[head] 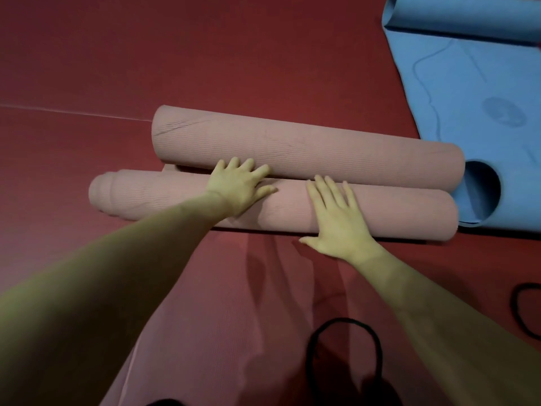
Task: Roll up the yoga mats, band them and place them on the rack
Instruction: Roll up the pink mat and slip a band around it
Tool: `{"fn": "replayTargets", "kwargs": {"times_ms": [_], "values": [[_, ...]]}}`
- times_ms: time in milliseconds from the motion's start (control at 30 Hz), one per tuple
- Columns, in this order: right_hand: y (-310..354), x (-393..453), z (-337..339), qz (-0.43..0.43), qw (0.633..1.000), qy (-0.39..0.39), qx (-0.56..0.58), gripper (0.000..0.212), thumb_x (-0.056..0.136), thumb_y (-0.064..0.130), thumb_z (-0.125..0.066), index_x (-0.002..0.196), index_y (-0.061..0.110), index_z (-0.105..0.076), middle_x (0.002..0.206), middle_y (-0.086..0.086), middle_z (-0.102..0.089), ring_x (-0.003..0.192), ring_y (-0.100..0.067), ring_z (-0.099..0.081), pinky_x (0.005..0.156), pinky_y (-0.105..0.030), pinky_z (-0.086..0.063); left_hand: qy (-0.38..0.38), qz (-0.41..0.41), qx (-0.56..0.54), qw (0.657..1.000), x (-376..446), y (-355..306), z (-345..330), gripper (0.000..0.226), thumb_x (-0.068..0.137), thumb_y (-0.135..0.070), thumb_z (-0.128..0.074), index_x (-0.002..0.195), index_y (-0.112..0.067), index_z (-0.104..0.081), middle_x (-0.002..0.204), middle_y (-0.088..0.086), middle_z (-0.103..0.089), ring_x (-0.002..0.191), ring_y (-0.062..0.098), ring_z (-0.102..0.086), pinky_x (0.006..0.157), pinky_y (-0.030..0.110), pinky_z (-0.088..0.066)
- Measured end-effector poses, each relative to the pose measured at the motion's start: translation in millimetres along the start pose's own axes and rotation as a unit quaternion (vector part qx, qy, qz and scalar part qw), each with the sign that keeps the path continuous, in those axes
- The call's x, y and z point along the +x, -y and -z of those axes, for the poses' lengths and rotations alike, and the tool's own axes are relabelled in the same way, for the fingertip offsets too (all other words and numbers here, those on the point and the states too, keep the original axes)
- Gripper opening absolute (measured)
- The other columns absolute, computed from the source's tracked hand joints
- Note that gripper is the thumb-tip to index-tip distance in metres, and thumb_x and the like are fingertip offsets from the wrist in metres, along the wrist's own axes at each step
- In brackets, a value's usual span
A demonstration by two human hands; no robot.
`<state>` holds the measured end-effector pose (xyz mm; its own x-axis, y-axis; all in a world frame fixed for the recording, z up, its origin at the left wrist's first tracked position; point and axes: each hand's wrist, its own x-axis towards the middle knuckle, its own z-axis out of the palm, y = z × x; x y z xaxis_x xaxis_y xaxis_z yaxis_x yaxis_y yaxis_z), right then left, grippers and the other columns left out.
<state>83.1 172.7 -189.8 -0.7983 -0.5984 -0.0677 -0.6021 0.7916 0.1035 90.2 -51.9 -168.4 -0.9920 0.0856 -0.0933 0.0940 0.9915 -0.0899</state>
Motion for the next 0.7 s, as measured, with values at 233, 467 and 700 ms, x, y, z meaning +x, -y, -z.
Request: {"fn": "replayTargets", "kwargs": {"times_ms": [233,467,700], "values": [[-3,25,7,-0.01,0.996,0.042,-0.073,0.124,0.061,0.056,-0.08,0.149,0.01,-0.005,0.152,-0.011,-0.02,0.141,-0.027,-0.019,0.115,-0.05,-0.015,-0.082,-0.029,-0.025,0.996,-5,-7,-20,0.07,0.088,-0.062,-0.019,0.124,-0.013,-0.051,0.115,0.012,-0.058,0.098,0.035,-0.053,0.083,0.046,-0.043],[1,28,15,0.023,0.99,0.048,-0.13,0.106,0.065,0.05,-0.076,0.142,0.004,-0.02,0.135,-0.018,-0.04,0.12,-0.031,-0.043,0.103,-0.052,-0.033,0.003,-0.059,0.101,0.993,-11,-14,-10,0.111,0.061,-0.067,-0.067,0.144,-0.013,-0.017,0.132,0.006,-0.038,0.114,0.03,-0.042,0.091,0.044,-0.036],[5,3,10,0.034,0.991,0.01,-0.126,0.108,0.027,0.056,-0.083,0.116,0.0,-0.057,0.096,-0.016,-0.062,0.079,-0.03,-0.058,0.072,-0.045,-0.051,0.008,-0.095,0.092,0.991,-33,-18,-6,0.102,0.06,-0.066,-0.065,0.139,-0.014,-0.026,0.126,0.005,-0.04,0.11,0.027,-0.041,0.086,0.042,-0.034]]}}
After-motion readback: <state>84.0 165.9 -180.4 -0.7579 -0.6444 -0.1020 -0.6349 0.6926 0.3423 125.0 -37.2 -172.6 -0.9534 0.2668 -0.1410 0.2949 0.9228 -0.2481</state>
